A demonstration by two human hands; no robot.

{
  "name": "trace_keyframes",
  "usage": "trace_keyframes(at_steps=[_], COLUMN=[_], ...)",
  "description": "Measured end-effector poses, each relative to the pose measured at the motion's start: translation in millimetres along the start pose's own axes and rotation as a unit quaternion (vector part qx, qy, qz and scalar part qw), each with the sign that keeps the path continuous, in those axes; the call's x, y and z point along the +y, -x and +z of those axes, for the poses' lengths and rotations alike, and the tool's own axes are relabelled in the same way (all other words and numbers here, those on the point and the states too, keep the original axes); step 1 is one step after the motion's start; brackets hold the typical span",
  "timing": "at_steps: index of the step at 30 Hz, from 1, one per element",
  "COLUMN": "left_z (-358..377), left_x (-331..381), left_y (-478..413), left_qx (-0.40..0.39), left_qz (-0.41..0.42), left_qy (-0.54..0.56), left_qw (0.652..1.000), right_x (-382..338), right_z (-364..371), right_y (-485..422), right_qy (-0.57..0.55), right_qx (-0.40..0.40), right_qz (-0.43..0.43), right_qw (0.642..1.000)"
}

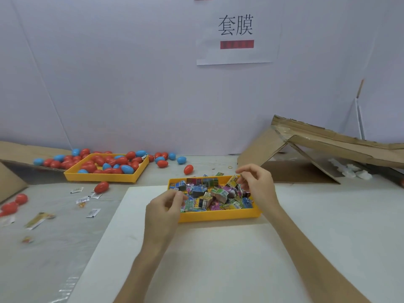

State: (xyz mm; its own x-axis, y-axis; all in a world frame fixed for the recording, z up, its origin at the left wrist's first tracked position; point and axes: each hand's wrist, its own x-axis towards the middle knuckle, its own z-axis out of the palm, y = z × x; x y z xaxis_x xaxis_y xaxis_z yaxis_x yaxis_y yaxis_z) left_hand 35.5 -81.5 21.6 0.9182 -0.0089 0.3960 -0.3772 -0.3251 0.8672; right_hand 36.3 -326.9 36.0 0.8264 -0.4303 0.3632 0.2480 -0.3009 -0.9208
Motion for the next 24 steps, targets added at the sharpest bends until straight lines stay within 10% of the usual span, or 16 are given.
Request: trace_keyframes(at_steps=[6,12,16,24], left_z=[-18.6,-21.5,-0.7,58.0], left_x=[-2.8,-7.8,-2.7,-22.1], left_y=[-13.1,-33.1,-74.7,-174.6], left_qx=[0.07,0.117,-0.005,-0.172], left_qz=[-0.092,-0.092,-0.024,-0.018], left_qy=[0.096,0.09,-0.086,-0.384], left_qw=[0.989,0.985,0.996,0.907], right_x=[12.3,13.8,13.0,15.5], right_z=[19.0,19.4,20.3,20.6], right_y=[13.8,14.3,16.0,14.9], right_qy=[0.277,0.324,0.338,0.335], right_qx=[-0.161,-0.18,-0.191,-0.192], right_qz=[-0.104,-0.122,-0.126,-0.113], right_qw=[0.941,0.921,0.913,0.915])
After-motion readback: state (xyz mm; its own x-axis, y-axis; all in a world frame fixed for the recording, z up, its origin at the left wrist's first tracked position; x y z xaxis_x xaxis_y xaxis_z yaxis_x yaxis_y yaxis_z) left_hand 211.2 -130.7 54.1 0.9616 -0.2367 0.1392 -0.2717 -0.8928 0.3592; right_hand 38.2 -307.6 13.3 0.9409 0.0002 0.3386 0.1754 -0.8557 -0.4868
